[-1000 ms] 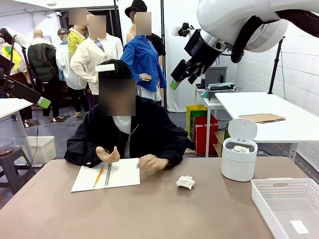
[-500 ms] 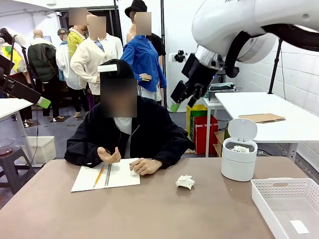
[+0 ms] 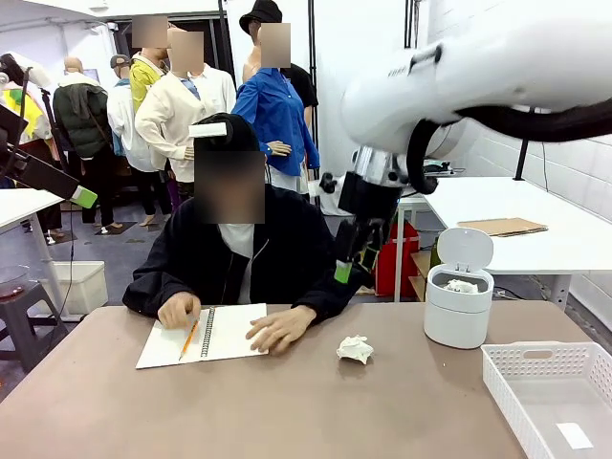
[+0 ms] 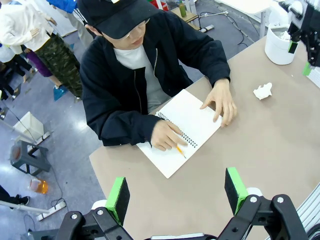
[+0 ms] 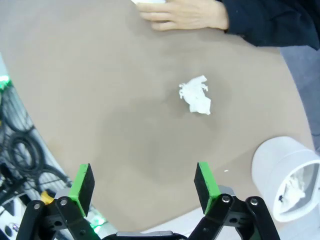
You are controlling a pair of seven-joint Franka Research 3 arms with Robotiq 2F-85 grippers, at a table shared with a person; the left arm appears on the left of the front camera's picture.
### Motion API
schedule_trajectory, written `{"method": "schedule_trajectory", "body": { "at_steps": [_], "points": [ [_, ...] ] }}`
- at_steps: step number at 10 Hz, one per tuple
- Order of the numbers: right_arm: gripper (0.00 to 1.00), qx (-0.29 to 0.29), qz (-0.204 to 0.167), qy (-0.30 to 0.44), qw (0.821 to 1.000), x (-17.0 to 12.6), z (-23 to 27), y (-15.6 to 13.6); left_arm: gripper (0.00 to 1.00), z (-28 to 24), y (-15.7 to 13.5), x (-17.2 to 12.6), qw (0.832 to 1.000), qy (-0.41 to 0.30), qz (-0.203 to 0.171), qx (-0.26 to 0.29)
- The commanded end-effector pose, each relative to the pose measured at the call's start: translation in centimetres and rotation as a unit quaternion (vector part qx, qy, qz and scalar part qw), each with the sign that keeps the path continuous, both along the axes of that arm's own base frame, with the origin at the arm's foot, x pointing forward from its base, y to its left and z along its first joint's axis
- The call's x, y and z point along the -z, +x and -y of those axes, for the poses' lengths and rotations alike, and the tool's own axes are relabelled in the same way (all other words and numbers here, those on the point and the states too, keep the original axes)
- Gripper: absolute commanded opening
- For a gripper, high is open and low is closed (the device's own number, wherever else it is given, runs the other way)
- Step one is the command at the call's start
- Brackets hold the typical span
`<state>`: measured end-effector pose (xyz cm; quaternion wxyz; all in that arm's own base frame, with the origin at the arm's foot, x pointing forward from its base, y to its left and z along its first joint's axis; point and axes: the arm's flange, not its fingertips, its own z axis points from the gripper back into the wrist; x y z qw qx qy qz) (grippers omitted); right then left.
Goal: Sort the paper based on its condition.
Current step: If a person hands you a paper, place it in the Organizing basket , and if it's crumpled, put it in the Trash can.
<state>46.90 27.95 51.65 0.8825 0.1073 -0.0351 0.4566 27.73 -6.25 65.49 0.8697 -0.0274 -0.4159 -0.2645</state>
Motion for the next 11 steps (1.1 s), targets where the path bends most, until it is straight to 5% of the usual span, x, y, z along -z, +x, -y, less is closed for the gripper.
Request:
{"method": "schedule_trajectory", "body": {
  "at_steps": [1, 6, 11],
  "points": [
    [1.00, -0.019, 0.044, -0.023, 0.999, 1.5, -0.3, 1.8, 1.00, -0.1, -0.1, 0.0, 1.000, -0.001, -0.004, 0.001],
    [1.00, -0.013, 0.088, -0.032, 0.996, 6.0, 0.0, 5.9, 1.00, -0.1, -0.1, 0.0, 1.000, -0.001, -0.004, 0.001],
    [1.00, -0.004, 0.071, -0.027, 0.997, 6.1, 0.1, 5.6, 1.00, -0.1, -0.1, 0.0, 1.000, -0.001, -0.004, 0.001]
  ]
}}
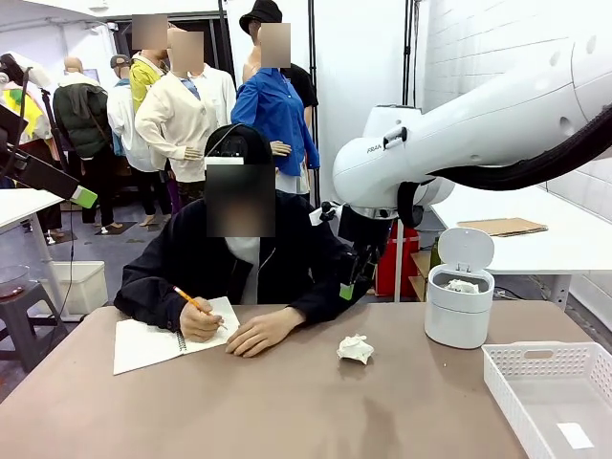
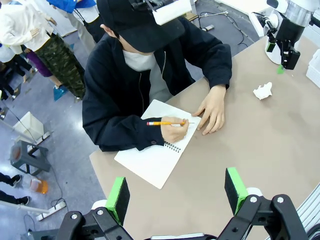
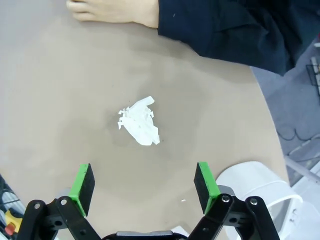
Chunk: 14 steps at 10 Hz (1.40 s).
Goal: Sort the paper based on its condition.
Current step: If a person hands you a paper, place it in the Organizing basket , and if it's crumpled, put it in the Trash can.
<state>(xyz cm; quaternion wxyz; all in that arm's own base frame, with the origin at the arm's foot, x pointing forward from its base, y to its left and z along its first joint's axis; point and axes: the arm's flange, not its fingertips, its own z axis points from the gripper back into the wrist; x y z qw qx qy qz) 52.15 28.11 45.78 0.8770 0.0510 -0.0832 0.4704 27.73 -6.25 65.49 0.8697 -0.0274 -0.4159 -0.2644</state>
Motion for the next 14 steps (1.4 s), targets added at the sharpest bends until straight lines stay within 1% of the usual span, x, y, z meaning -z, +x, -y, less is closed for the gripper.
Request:
{"method": "schedule_trajectory", "body": {
  "at_steps": [1, 3, 6, 8, 9, 11, 12, 13, 14],
  "points": [
    [1.00, -0.007, -0.029, 0.010, 1.000, 1.5, 0.2, 0.9, 1.00, -0.1, -0.1, 0.0, 1.000, -0.001, -0.004, 0.001],
    [1.00, -0.038, -0.050, -0.014, 0.998, 4.9, -0.6, 1.8, 1.00, -0.1, -0.1, 0.0, 1.000, -0.001, -0.004, 0.001],
    [1.00, -0.061, -0.067, -0.051, 0.995, 8.7, -1.4, 1.8, 1.00, -0.1, -0.1, 0.0, 1.000, -0.001, -0.004, 0.001],
    [1.00, -0.082, -0.055, -0.078, 0.992, 11.5, -1.6, 1.8, 1.00, -0.1, -0.1, 0.0, 1.000, -0.001, -0.004, 0.001],
    [1.00, -0.090, -0.064, -0.077, 0.991, 12.6, -1.7, 2.0, 1.00, -0.1, -0.1, 0.0, 1.000, -0.001, -0.004, 0.001],
    [1.00, -0.104, -0.060, -0.070, 0.990, 14.1, -2.1, 2.6, 1.00, -0.1, -0.1, 0.0, 1.000, -0.001, -0.004, 0.001],
    [1.00, -0.113, -0.072, -0.058, 0.989, 14.7, -2.4, 2.6, 1.00, -0.1, -0.1, 0.0, 1.000, -0.001, -0.004, 0.001],
    [1.00, -0.117, -0.076, -0.062, 0.988, 15.2, -2.5, 2.5, 1.00, -0.1, -0.1, 0.0, 1.000, -0.001, -0.004, 0.001],
    [1.00, -0.105, -0.069, -0.064, 0.990, 15.6, -2.6, 2.7, 1.00, -0.1, -0.1, 0.0, 1.000, -0.001, -0.004, 0.001]
  ]
}}
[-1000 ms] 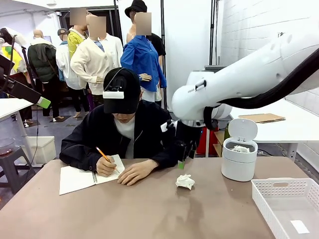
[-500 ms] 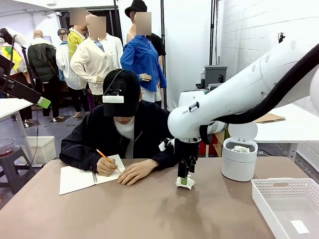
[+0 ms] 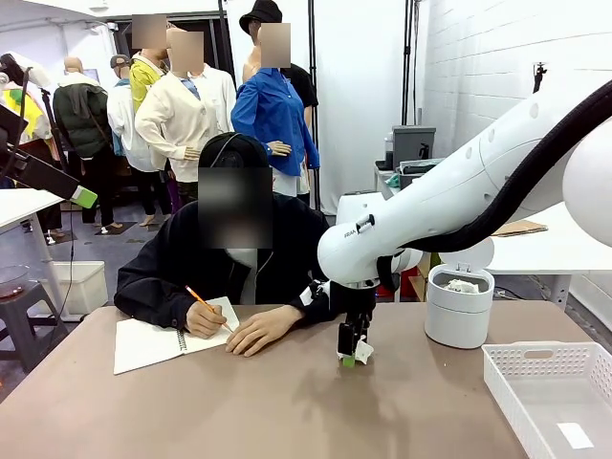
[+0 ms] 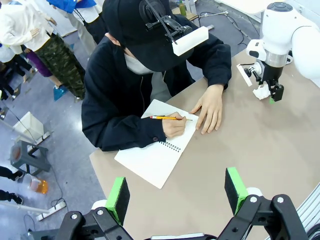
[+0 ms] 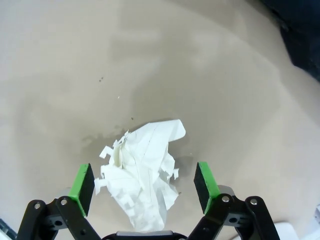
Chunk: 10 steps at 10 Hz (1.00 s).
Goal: Sort the paper based on its condition.
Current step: If a person hands you a paper, place it in the Organizing basket , and if it's crumpled, put it in the Trash can.
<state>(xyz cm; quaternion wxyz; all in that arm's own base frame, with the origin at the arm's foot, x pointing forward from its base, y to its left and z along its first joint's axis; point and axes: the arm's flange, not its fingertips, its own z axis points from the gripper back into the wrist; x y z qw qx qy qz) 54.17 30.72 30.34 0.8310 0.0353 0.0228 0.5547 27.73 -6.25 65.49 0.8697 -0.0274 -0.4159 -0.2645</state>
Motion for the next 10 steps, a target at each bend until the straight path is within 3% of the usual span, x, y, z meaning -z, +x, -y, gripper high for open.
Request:
{"method": "schedule_trajectory", "body": {
  "at_steps": [1, 3, 7, 10],
  "points": [
    [1.00, -0.004, 0.009, 0.001, 1.000, 0.2, 0.0, 0.8, 1.00, -0.1, -0.1, 0.0, 1.000, -0.001, -0.004, 0.001],
    [1.00, 0.000, 0.000, 0.000, 1.000, 0.0, 0.0, 0.0, 1.00, -0.1, -0.1, 0.0, 1.000, -0.001, -0.004, 0.001],
    [0.24, 0.041, -0.018, 0.006, 0.999, -1.5, 0.1, 0.2, 1.00, -0.1, -0.1, 0.0, 1.000, -0.001, -0.004, 0.001],
    [0.24, 0.078, -0.014, 0.007, 0.997, -6.4, 1.4, -0.1, 1.00, -0.1, -0.1, 0.0, 1.000, -0.001, -0.004, 0.001]
  ]
}}
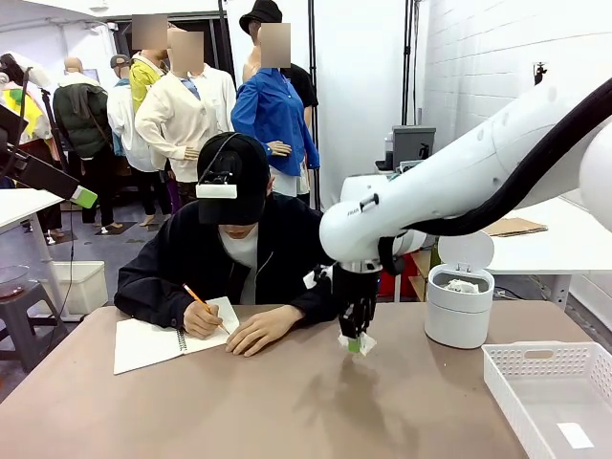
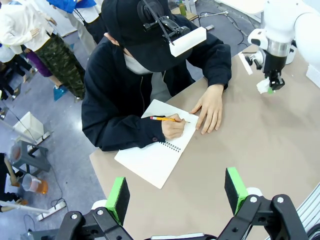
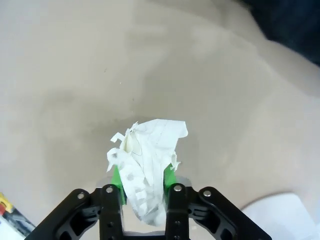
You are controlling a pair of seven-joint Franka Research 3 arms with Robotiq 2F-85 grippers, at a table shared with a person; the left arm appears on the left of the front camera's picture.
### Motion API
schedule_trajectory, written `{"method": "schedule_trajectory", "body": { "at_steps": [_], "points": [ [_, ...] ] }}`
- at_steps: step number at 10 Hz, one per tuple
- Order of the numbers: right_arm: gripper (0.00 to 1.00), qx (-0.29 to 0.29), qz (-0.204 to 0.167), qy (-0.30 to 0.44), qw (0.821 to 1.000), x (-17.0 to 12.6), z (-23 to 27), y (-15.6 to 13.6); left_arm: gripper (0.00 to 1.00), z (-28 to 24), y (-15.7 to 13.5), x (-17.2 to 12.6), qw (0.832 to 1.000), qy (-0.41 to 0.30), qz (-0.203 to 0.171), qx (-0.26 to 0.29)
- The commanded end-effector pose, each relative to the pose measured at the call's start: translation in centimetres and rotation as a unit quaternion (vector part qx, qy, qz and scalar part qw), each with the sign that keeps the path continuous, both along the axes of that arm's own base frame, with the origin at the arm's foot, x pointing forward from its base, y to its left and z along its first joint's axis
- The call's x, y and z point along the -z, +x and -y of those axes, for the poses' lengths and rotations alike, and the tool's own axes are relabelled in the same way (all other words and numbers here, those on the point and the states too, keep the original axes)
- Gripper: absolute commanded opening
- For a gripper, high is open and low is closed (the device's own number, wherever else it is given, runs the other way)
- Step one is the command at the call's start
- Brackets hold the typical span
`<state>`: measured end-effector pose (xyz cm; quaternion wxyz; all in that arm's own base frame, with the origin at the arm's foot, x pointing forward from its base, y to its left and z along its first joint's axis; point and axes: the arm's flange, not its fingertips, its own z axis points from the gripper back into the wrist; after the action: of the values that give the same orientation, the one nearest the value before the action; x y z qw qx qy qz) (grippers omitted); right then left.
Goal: Sort the paper based on its condition.
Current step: If a person hands you a paper, place it in the Organizing basket , and if it's crumpled, put it in the Trash can.
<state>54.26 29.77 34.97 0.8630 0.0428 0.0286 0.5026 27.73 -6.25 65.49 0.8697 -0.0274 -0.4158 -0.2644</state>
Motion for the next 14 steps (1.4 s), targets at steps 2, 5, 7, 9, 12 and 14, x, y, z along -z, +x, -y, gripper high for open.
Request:
{"method": "schedule_trajectory", "body": {
  "at_steps": [2, 5, 7, 9, 12, 14],
  "points": [
    [0.24, 0.041, 0.005, 0.014, 0.999, -5.8, 2.3, -0.5, 1.00, -0.1, -0.1, 0.0, 1.000, -0.001, -0.004, 0.001],
    [0.24, 0.078, 0.053, 0.024, 0.995, -11.1, 5.0, -0.5, 1.00, -0.1, -0.1, 0.0, 1.000, -0.001, -0.004, 0.001],
    [0.24, 0.123, 0.105, 0.028, 0.987, -14.3, 7.7, 0.0, 1.00, -0.1, -0.1, 0.0, 1.000, -0.001, -0.004, 0.001],
    [0.24, 0.172, 0.118, 0.025, 0.978, -15.1, 10.7, 0.9, 1.00, -0.1, -0.1, 0.0, 1.000, -0.001, -0.004, 0.001],
    [0.24, 0.248, 0.154, -0.004, 0.956, -14.8, 14.6, 0.8, 1.00, -0.1, -0.1, 0.0, 1.000, -0.001, -0.004, 0.001],
    [0.24, 0.295, 0.175, -0.044, 0.938, -14.5, 17.0, 0.2, 1.00, -0.1, -0.1, 0.0, 1.000, -0.001, -0.004, 0.001]
  ]
}}
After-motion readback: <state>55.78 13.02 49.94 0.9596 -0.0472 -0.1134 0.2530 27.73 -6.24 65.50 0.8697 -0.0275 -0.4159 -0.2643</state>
